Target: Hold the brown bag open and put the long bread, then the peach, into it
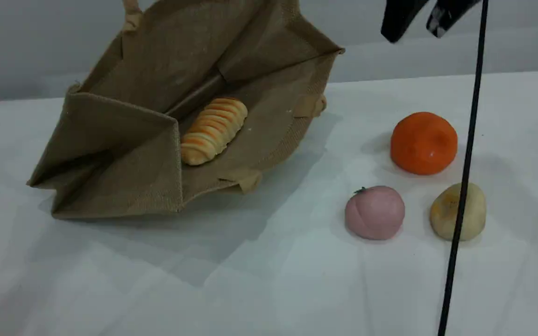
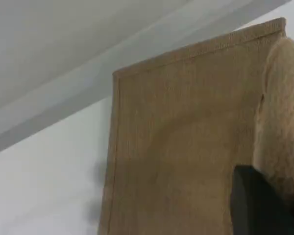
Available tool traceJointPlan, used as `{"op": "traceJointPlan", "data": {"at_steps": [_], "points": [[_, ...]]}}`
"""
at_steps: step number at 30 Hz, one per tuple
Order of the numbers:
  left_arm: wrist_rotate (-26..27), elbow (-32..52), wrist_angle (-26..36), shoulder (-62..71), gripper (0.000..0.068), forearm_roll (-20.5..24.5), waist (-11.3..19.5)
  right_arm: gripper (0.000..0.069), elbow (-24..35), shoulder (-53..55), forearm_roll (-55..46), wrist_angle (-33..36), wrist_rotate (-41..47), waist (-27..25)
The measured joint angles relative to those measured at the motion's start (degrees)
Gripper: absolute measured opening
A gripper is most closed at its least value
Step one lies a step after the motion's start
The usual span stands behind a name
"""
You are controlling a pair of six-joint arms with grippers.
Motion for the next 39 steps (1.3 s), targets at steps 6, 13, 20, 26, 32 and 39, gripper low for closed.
{"op": "traceJointPlan", "data": {"at_steps": [6,13,20,26,32,39], "points": [[0.0,0.0,0.0,0.0,0.0081,0.0,0.0,0.0573,0.0,0.5,-4.0,3.1,2.5,0.0],[0.1,0.0,0.0,0.0,0.0081,0.0,0.0,0.0573,0.0,0.5,-3.1,6.4,3.5,0.2],[0.1,0.0,0.0,0.0,0.0081,0.0,0.0,0.0573,0.0,-1.8,-3.6,6.4,6.0,0.0],[0.1,0.0,0.0,0.0,0.0081,0.0,0.0,0.0569,3.2,-7.5,-3.5,6.4,7.5,0.0],[0.1,0.0,0.0,0.0,0.0081,0.0,0.0,0.0561,11.4,-16.1,-2.3,6.4,7.6,0.7],[0.1,0.0,0.0,0.0,0.0081,-0.1,0.0,0.0561,23.9,-24.9,-1.1,6.3,8.7,3.6]]}}
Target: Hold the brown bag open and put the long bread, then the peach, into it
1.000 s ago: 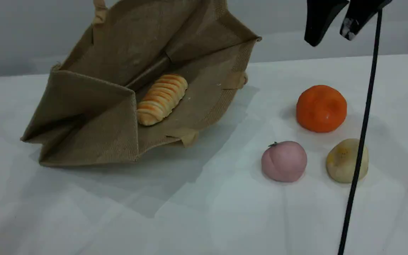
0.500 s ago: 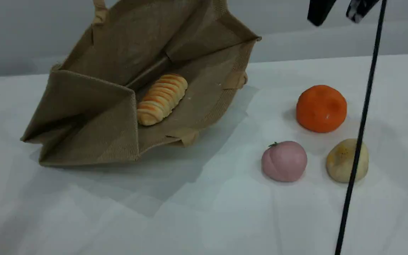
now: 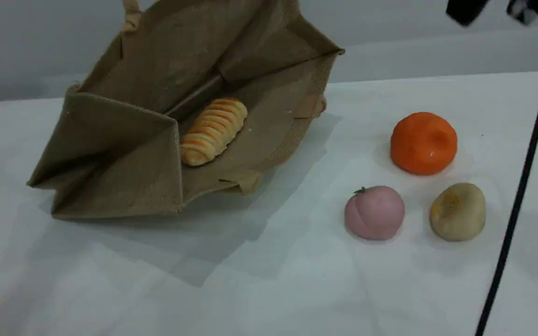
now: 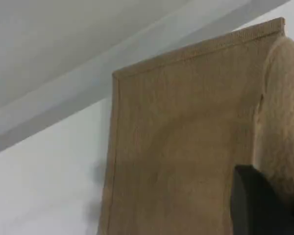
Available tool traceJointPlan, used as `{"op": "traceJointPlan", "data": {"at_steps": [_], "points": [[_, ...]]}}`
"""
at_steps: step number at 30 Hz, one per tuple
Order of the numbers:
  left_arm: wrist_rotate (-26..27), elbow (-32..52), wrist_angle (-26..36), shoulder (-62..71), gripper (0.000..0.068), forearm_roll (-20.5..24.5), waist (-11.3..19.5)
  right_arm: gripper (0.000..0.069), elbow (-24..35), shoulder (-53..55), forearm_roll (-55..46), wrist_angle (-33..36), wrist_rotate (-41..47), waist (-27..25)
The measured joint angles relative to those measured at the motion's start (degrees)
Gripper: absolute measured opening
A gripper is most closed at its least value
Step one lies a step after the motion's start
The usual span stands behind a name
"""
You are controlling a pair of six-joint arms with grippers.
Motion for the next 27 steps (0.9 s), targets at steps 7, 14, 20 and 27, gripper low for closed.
{"op": "traceJointPlan", "data": {"at_steps": [7,14,20,27], "points": [[0.0,0.0,0.0,0.0,0.0081,0.0,0.0,0.0561,11.9,-1.2,-0.2,-7.9,-0.2,6.0],[0.0,0.0,0.0,0.0,0.0081,-0.1,0.0,0.0561,15.3,2.4,0.1,-24.0,-0.2,9.2],[0.0,0.0,0.0,0.0,0.0081,-0.3,0.0,0.0561,15.0,9.3,-0.8,-30.2,-1.6,9.2],[0.0,0.0,0.0,0.0,0.0081,-0.3,0.0,0.0561,15.0,16.3,-0.8,-36.2,-3.0,9.2]]}}
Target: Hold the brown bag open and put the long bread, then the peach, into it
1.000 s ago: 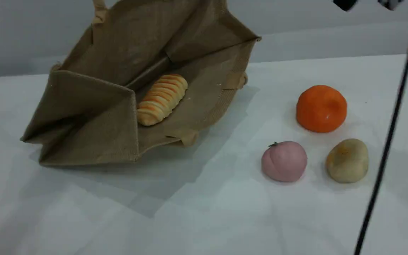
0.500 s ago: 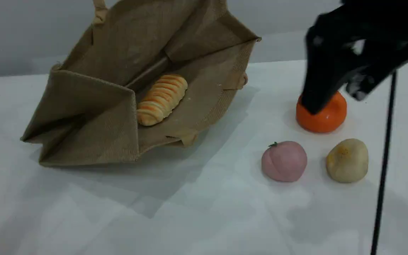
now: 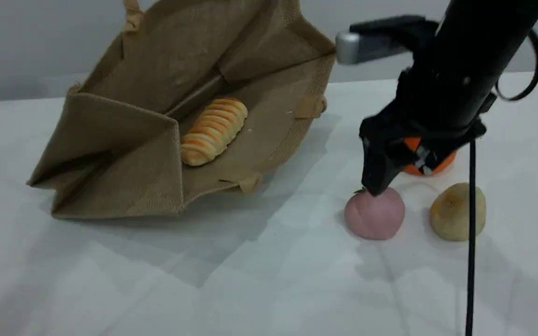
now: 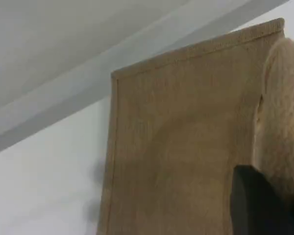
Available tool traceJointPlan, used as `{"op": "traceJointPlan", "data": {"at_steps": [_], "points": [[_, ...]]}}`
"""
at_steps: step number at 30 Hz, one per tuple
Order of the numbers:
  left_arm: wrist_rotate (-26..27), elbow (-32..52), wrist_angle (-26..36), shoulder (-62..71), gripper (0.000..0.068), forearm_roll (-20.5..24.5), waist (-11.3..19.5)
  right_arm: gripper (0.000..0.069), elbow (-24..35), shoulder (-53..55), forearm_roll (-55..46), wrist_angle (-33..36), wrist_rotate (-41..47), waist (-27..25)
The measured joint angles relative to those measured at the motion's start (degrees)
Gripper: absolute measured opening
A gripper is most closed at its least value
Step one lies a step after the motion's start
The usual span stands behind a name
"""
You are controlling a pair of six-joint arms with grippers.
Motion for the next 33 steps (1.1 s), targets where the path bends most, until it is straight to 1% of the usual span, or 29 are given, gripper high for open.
{"op": "traceJointPlan", "data": {"at_steps": [5,11,13,17,24,25,29,33], "points": [[0.0,0.0,0.0,0.0,0.0081,-0.1,0.0,0.0561,0.0,2.6,0.0,-4.0,-1.0,0.0],[0.0,0.0,0.0,0.0,0.0081,-0.7,0.0,0.0561,0.0,3.1,-1.0,-9.0,-1.8,0.0],[0.0,0.0,0.0,0.0,0.0081,-1.6,0.0,0.0561,0.0,3.1,-2.0,-9.8,-1.8,0.0],[0.0,0.0,0.0,0.0,0.0081,-1.6,0.0,0.0561,0.0,3.1,-3.0,-11.9,-1.8,0.0],[0.1,0.0,0.0,0.0,0.0081,-1.8,0.0,0.0561,0.0,3.1,-4.6,-12.1,-1.9,0.0],[0.1,0.0,0.0,0.0,0.0081,-2.4,0.0,0.0561,0.0,3.3,-4.6,-12.0,-1.9,0.0],[0.1,0.0,0.0,0.0,0.0081,-3.0,0.0,0.0561,0.0,5.1,-4.6,-10.6,-1.9,0.0],[0.0,0.0,0.0,0.0,0.0081,-3.0,0.0,0.0561,0.0,7.2,-4.6,-11.1,-1.9,0.0]]}}
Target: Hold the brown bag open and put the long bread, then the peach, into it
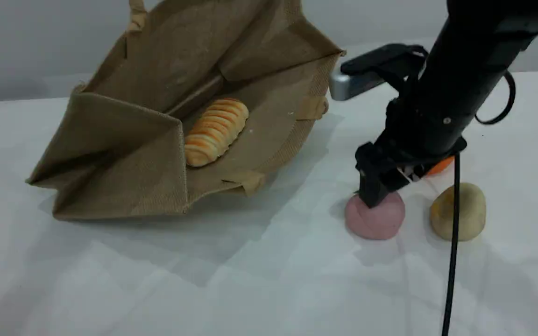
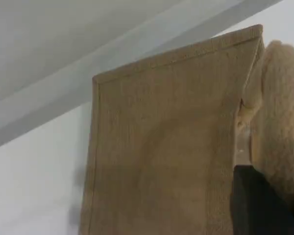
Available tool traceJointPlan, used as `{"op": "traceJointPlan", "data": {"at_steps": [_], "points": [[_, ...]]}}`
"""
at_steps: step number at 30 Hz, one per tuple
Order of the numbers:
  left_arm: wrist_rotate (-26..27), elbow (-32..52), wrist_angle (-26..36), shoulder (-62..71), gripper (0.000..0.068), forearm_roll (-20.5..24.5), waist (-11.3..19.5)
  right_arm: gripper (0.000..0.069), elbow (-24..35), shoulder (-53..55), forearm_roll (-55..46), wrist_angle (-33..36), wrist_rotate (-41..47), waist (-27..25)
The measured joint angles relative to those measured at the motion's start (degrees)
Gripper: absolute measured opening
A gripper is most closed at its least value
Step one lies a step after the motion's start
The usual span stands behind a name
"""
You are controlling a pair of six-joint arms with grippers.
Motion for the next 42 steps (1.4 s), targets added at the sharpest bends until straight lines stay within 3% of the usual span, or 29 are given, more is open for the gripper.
{"op": "traceJointPlan", "data": {"at_steps": [6,10,13,19,22,36,42], "points": [[0.0,0.0,0.0,0.0,0.0081,0.0,0.0,0.0558,0.0,2.1,0.2,-0.8,0.1,0.0],[0.0,0.0,0.0,0.0,0.0081,0.0,0.0,0.0507,0.0,2.1,0.5,-0.7,0.1,0.1],[0.0,0.0,0.0,0.0,0.0081,0.1,0.0,0.0411,0.0,2.1,0.6,-0.1,0.1,0.5],[0.0,0.0,0.0,0.0,0.0081,0.2,0.0,0.0127,0.0,2.1,1.0,1.2,0.1,1.0],[0.0,0.0,0.0,0.0,0.0081,0.2,0.0,0.0036,0.0,1.9,0.0,2.4,-0.4,1.0],[0.0,0.0,0.0,0.0,0.0081,0.1,0.0,0.0020,0.0,-12.9,-1.8,5.7,-1.5,1.0],[0.0,0.0,0.0,0.0,0.0081,0.2,0.0,0.0020,0.0,-20.7,-0.6,5.4,-7.3,1.0]]}}
